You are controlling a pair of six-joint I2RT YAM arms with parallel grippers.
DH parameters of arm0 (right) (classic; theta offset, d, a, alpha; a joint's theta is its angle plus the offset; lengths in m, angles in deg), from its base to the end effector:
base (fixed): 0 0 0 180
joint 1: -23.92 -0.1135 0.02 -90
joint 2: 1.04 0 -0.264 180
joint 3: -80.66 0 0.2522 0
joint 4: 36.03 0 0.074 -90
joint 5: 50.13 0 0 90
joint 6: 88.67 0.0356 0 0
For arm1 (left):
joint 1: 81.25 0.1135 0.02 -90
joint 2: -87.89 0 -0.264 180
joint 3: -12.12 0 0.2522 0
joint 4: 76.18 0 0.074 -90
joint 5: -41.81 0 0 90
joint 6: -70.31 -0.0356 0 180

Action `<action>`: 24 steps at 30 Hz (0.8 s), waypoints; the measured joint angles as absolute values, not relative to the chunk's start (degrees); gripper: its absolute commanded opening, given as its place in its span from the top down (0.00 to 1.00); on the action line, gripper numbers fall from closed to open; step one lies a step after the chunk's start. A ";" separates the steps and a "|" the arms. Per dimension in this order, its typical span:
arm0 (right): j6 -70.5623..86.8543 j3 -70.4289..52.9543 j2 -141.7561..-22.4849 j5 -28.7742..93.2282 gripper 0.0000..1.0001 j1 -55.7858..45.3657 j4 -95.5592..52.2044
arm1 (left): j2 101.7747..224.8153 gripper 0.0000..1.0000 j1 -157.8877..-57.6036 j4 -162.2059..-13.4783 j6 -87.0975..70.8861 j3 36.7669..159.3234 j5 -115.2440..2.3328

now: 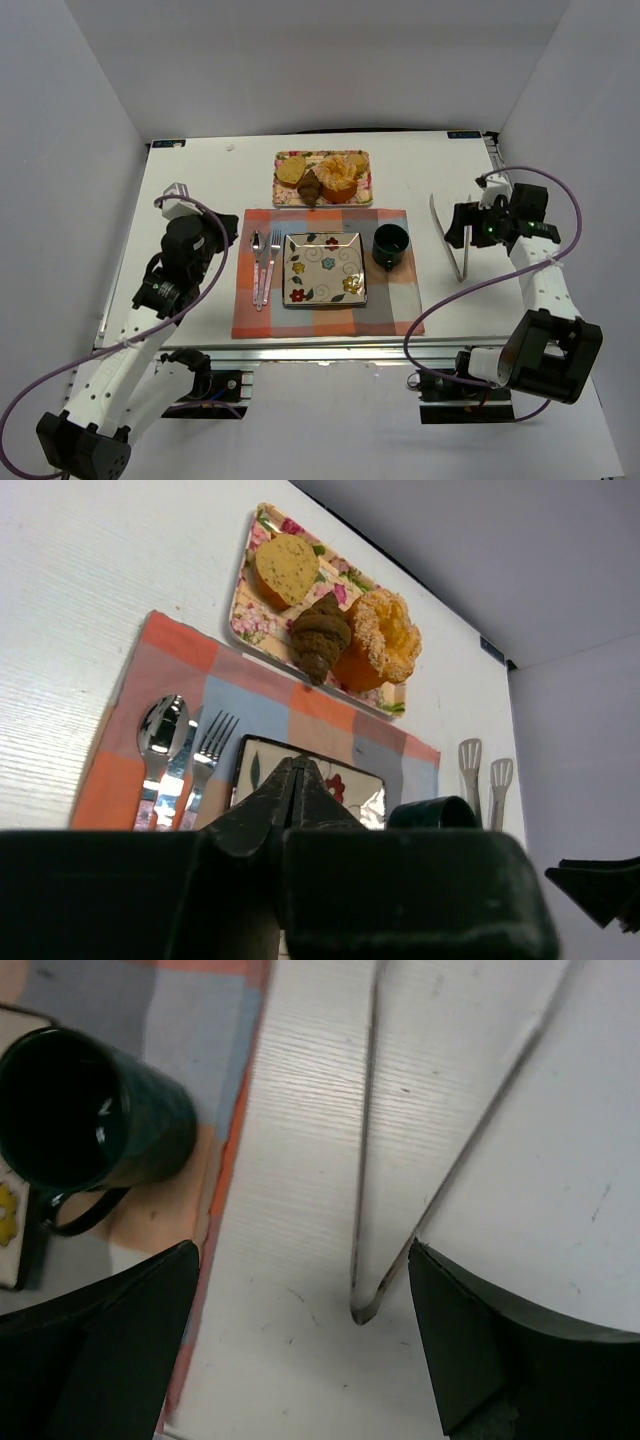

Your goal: Place the bread

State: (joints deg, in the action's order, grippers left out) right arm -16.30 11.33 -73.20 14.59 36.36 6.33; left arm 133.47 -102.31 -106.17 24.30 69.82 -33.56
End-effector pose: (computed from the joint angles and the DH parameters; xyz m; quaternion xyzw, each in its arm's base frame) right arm 0.2629 -0.0424 0.2770 -0.1242 0.8974 0.0989 0.4117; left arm 0.1759 -0.0581 0.3217 -0.2328 0.7709 -0.2272 0.5477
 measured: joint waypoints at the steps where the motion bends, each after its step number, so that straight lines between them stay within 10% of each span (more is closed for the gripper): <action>1: -14.81 12.46 -73.24 16.75 0.11 36.41 5.74 | 132.93 0.63 -102.31 -106.22 24.41 69.54 -33.67; 5: -11.90 15.35 -75.23 24.14 0.11 36.56 2.90 | 130.35 0.40 -102.31 -106.28 24.94 67.76 -34.02; 24: -10.64 18.23 -93.29 34.70 0.12 32.93 -9.93 | 130.21 0.38 -102.31 -106.92 26.86 65.71 -34.06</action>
State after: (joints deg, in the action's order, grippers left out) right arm -10.64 18.23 -93.29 34.70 32.93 -9.93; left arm 130.21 -102.31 -106.92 26.86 65.71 -34.06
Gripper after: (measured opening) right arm 0.895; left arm 0.618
